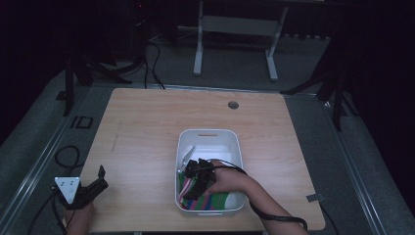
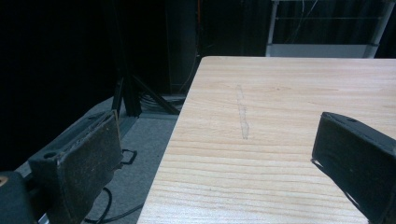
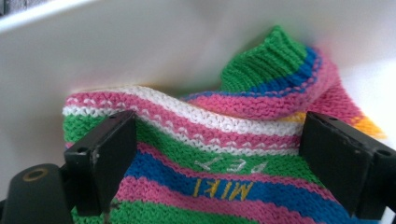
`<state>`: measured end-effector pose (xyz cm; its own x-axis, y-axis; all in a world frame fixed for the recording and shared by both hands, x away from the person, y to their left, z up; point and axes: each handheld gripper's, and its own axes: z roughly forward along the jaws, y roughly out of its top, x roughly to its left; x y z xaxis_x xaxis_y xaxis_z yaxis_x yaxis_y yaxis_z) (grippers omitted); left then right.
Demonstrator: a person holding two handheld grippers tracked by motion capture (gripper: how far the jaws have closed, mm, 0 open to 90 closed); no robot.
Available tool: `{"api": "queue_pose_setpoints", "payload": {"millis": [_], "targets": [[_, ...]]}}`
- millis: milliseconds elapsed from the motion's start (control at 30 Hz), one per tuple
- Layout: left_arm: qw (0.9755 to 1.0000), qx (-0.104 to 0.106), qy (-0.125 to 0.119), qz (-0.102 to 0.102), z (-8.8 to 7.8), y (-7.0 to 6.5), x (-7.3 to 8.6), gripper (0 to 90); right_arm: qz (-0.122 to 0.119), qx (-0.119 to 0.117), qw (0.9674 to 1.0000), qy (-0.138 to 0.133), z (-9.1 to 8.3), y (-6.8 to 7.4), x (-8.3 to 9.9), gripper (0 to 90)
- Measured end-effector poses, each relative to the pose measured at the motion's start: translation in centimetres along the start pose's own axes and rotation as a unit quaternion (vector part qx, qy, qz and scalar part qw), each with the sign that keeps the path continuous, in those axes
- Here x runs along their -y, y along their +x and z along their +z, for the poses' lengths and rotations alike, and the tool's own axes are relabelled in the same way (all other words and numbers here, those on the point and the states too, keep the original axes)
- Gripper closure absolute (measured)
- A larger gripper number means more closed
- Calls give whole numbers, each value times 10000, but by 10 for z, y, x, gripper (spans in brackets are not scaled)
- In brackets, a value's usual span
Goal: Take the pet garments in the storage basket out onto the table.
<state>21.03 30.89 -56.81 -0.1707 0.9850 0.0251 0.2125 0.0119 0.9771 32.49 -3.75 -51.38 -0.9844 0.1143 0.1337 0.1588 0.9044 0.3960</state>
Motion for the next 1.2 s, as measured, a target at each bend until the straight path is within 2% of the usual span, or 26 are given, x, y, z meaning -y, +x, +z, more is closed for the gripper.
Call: {"api": "queue_pose_setpoints", "payload": {"millis": [133,200,300,367,400,433,467,500,567,767,933,1200], "targets": [[10000,-3,4,-3,0,0,0,20,-53,-94,9997,213,8,0,2,139],[10000,-4,2,0,0,0,0,20,-80,-7,9996,258,10,1,2,167],[10000,-12,6,5,0,0,0,20,-179,211,9992,287,9,2,3,268],[10000,-13,5,2,0,0,0,20,-312,418,9982,303,9,3,3,391],[10000,-18,3,0,0,0,0,20,-333,489,9978,298,8,3,3,481],[10000,-17,4,-1,0,0,0,20,-343,534,9976,267,7,3,3,596],[10000,-17,7,-2,0,0,0,20,-337,520,9977,259,5,2,3,664],[10000,-18,9,-9,0,0,0,20,-345,525,9977,250,2,3,4,690],[10000,-20,11,-13,0,0,0,20,-405,598,9972,213,-1,3,4,706],[10000,-20,5,-8,0,0,0,20,-335,736,9967,-8,-18,1,8,716],[10000,-27,0,1,0,0,0,20,-277,826,9954,-408,-52,-3,11,718],[10000,-31,-6,-1,0,0,0,20,-259,1075,9895,-931,-98,-2,11,718]]}}
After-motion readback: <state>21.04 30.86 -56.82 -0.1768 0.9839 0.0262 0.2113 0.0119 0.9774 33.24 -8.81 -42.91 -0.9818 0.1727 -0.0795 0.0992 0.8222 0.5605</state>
